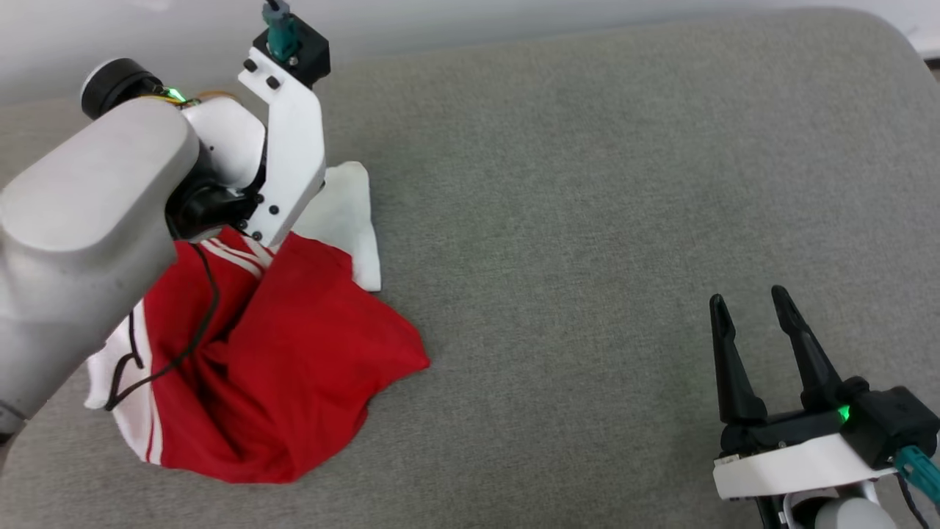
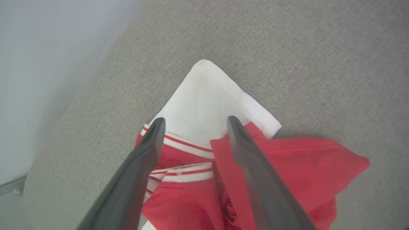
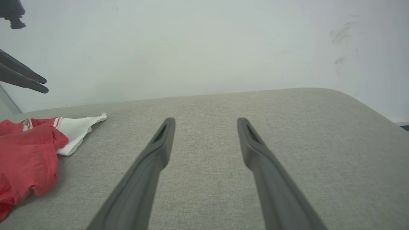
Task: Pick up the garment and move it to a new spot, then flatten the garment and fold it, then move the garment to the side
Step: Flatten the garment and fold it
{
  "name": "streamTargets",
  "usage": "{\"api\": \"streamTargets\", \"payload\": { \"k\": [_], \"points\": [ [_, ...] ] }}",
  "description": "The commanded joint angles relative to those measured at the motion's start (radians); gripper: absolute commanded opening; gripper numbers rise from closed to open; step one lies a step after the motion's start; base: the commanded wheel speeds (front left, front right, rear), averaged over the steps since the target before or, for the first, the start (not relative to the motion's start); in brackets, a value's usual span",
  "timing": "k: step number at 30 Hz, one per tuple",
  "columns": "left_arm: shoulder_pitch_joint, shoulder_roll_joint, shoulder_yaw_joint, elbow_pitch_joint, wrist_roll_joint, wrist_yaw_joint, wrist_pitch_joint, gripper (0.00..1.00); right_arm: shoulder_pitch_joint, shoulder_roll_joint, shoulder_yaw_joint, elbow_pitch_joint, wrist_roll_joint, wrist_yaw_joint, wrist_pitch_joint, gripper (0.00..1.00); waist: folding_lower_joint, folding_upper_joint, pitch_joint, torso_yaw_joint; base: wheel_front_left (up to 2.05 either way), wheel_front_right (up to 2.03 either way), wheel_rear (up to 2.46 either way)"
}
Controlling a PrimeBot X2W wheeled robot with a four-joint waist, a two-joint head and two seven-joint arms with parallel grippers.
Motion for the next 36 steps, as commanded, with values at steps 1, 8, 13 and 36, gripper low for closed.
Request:
{"api": "streamTargets", "payload": {
  "k": [1, 8, 13, 36],
  "points": [
    [-0.016, -0.008, -0.004, 0.009, -0.008, -0.002, 0.016, 1.0, -0.016, 0.001, 0.002, -0.002, 0.01, 0.0, -0.002, 1.0, 0.0, 0.0, 0.04, -0.032, 0.0, 0.0, 0.0],
    [0.006, -0.042, -0.037, 0.062, -0.013, -0.013, 0.13, 1.0, -0.06, 0.002, 0.009, -0.007, 0.025, 0.0, -0.002, 1.0, 0.0, 0.0, 0.126, -0.079, 0.0, 0.0, 0.0],
    [0.054, -0.042, -0.06, 0.033, 0.028, -0.015, 0.222, 1.0, -0.082, 0.001, 0.007, -0.002, 0.033, 0.0, -0.002, 1.0, 0.0, 0.0, 0.163, -0.104, 0.0, 0.0, 0.0],
    [0.012, 0.026, -0.058, -0.209, 0.09, -0.014, -0.021, 0.0, -0.048, 0.001, 0.011, 0.017, 0.019, 0.0, -0.002, 1.0, 0.0, 0.0, 0.044, -0.073, 0.0, 0.0, 0.0]
  ]
}}
